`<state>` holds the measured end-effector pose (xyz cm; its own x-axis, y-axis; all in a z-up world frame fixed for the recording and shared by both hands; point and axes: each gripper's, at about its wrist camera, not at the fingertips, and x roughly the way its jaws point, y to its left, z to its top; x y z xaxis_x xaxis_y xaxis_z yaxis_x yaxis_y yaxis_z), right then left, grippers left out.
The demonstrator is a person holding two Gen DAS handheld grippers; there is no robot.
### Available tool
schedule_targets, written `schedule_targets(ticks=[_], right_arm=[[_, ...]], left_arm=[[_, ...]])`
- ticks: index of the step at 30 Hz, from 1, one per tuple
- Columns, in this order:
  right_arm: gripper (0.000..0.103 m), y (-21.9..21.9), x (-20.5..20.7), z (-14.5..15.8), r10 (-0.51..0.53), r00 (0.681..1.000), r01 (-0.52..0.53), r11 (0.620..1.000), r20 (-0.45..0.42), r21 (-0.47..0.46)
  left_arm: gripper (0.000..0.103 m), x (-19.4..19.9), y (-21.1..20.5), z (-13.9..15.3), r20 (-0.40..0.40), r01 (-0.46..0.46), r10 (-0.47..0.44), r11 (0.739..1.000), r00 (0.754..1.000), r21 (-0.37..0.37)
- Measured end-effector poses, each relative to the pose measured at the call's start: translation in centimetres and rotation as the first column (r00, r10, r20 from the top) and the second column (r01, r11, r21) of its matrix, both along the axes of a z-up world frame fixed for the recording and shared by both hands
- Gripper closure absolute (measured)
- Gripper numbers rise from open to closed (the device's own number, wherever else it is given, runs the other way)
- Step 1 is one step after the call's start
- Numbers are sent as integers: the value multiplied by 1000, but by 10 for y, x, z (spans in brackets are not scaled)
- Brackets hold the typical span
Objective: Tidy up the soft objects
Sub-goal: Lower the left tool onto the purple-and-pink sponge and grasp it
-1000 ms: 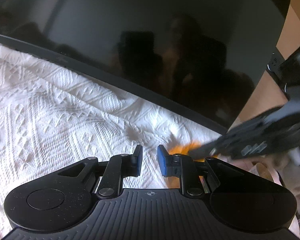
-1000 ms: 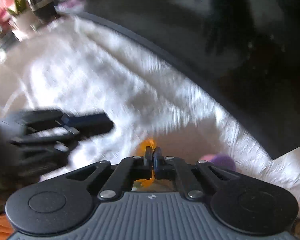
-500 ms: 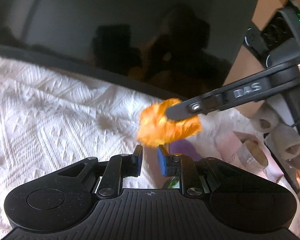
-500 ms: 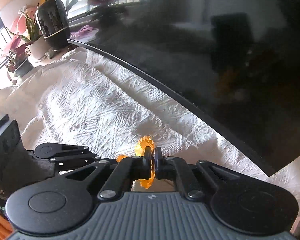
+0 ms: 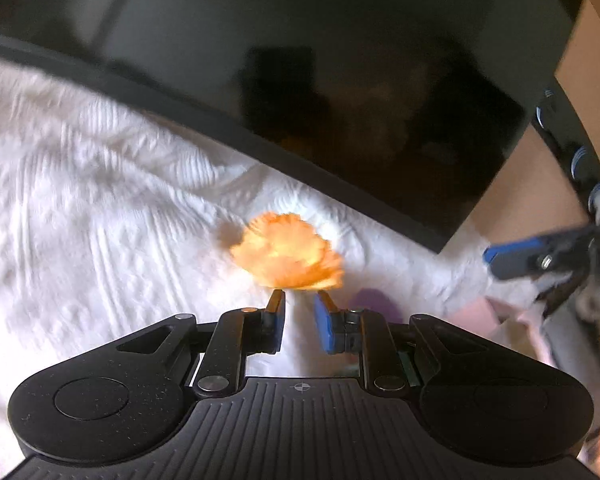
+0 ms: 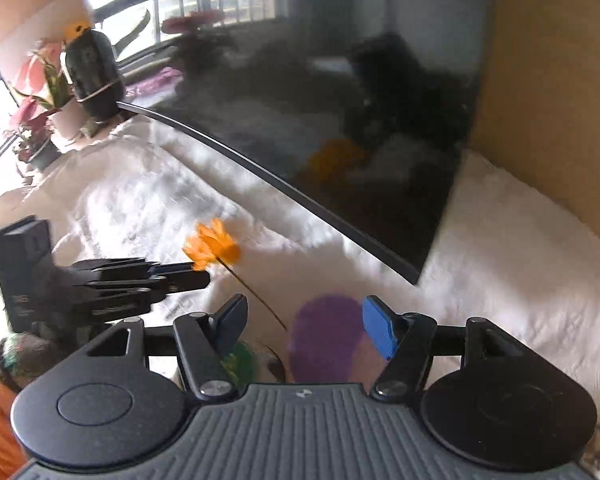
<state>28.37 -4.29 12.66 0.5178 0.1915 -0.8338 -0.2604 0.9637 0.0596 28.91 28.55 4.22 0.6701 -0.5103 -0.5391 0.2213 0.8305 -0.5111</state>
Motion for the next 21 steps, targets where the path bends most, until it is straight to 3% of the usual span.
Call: schedule_targets(ticks=[3,6,9,16,21], right_arm=[[38,-11,-4,0,-8,1000,8,1000,15,14],[38,-19,-11,1,-12,1000,11,999,29,32],[38,-25,-16,2,-3,999,2,999,42,38],[38,-27,-18,1,16,999,-18,997,32,68],[38,-29,-30,2,28,999,-31,997,37,68]], left_arm=[[83,-8,-13,17,2,-110,110,992,994,54],[83,-18,-14,40,39,-218,217,976,975,21],[83,-20,-18,53,-1,-304,304,952,953,29],[82,-15,-38,29,-154,-235,247,968,957,92],[82,-15,-42,32,-78,-274,291,946,954,175]])
